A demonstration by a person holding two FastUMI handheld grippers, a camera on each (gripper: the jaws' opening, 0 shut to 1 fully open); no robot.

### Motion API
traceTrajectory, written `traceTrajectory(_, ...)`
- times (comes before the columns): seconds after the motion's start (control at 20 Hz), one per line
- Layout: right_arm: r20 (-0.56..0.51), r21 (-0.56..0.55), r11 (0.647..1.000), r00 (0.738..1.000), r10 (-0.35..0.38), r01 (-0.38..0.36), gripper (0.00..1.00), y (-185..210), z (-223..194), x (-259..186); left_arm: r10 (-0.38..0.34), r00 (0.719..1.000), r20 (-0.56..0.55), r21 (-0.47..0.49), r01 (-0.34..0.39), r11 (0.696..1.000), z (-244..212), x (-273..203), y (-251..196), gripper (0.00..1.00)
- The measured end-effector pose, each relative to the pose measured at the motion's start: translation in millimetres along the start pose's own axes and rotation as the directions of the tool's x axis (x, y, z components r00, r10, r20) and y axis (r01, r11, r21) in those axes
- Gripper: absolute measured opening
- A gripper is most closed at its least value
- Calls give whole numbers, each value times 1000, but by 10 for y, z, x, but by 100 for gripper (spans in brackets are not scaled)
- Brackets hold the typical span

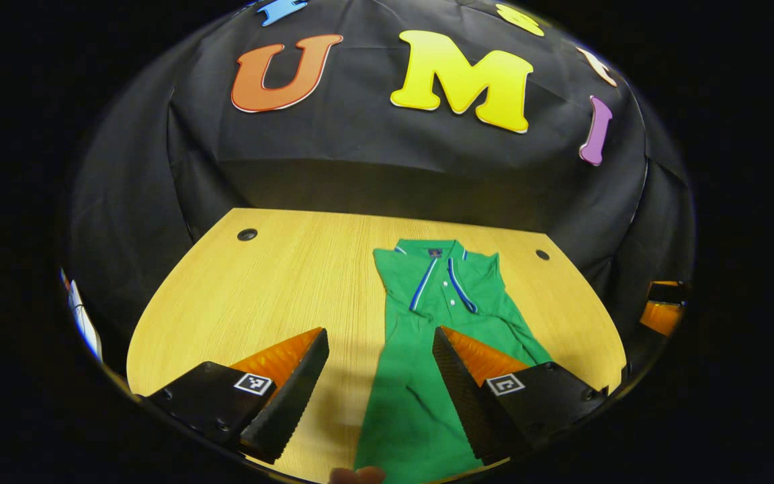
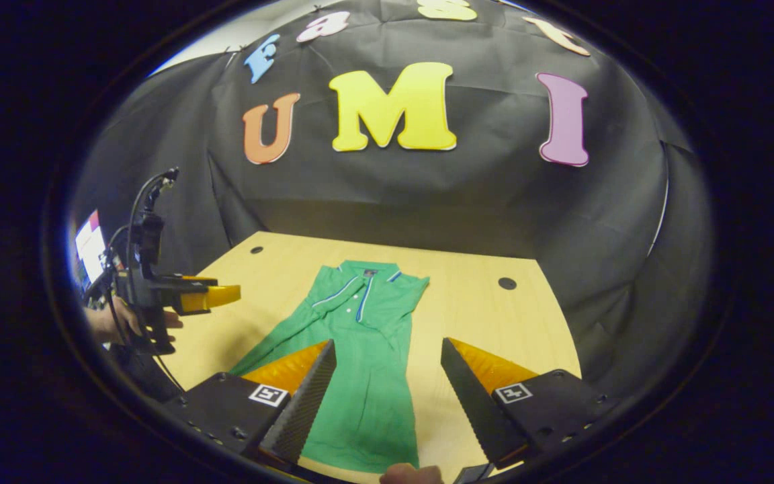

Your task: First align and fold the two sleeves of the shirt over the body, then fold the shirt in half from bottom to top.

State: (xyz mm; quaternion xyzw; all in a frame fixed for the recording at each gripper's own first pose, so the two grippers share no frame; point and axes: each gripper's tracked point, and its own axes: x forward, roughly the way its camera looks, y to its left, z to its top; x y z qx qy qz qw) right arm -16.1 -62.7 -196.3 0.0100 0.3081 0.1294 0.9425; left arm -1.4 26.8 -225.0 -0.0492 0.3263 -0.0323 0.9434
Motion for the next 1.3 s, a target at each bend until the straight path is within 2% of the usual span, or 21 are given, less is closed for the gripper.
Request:
traceTrajectory(0.05,-22,0,1000,1000,17,-17,96,12,-104,-3,-1,1000,-23,16,1,1000,-132,-105,22,99)
traceTrajectory(0.2,-113,15,998,991,69,-68,96,52,-503,-42,-17,994,-107,39,21,999,-558,-358,50,99)
traceTrajectory(0.3,-175,41,992,977,121,-116,96,136,-767,-103,-33,985,-171,17,37,999,-854,-480,43,99)
traceTrajectory(0.35,-204,32,991,970,133,-129,92,149,-896,-138,-41,978,-204,2,42,999,-1001,-542,33,99)
traceTrajectory(0.45,-279,9,990,951,135,-138,96,150,-1199,-213,-45,962,-269,-15,42,999,-1271,-620,30,99)
traceTrajectory(0.6,-378,9,994,920,107,-112,96,75,-1647,-268,-66,927,-368,-33,58,998,-1656,-714,-9,99)
traceTrajectory(0.65,-409,6,995,908,90,-96,93,34,-1798,-269,-68,912,-405,-45,54,998,-1777,-731,-4,99)
traceTrajectory(0.7,-429,6,997,900,77,-83,96,0,-1917,-256,-65,898,-435,-61,42,997,-1884,-748,10,99)
traceTrajectory(0.95,-515,26,999,856,39,-30,96,-85,-2352,-174,-55,841,-539,-100,1,995,-2153,-675,-4,99)
traceTrajectory(1.05,-546,-4,1000,837,6,-10,94,-156,-2478,-134,-45,823,-566,-92,-8,996,-2175,-753,5,99)
traceTrajectory(1.1,-556,-9,1000,831,-1,-5,97,-164,-2510,-112,-40,815,-577,-90,-15,996,-2218,-750,21,99)
traceTrajectory(1.15,-567,-1,1000,824,2,-4,93,-153,-2549,-106,-25,815,-580,-81,-27,996,-2204,-769,38,99)
traceTrajectory(1.25,-585,6,1000,811,1,3,97,-138,-2623,-67,-18,815,-579,-61,-22,998,-2219,-743,60,98)
traceTrajectory(1.3,-591,0,1000,806,-4,6,93,-139,-2658,-48,-7,811,-585,-50,-27,998,-2224,-762,78,98)
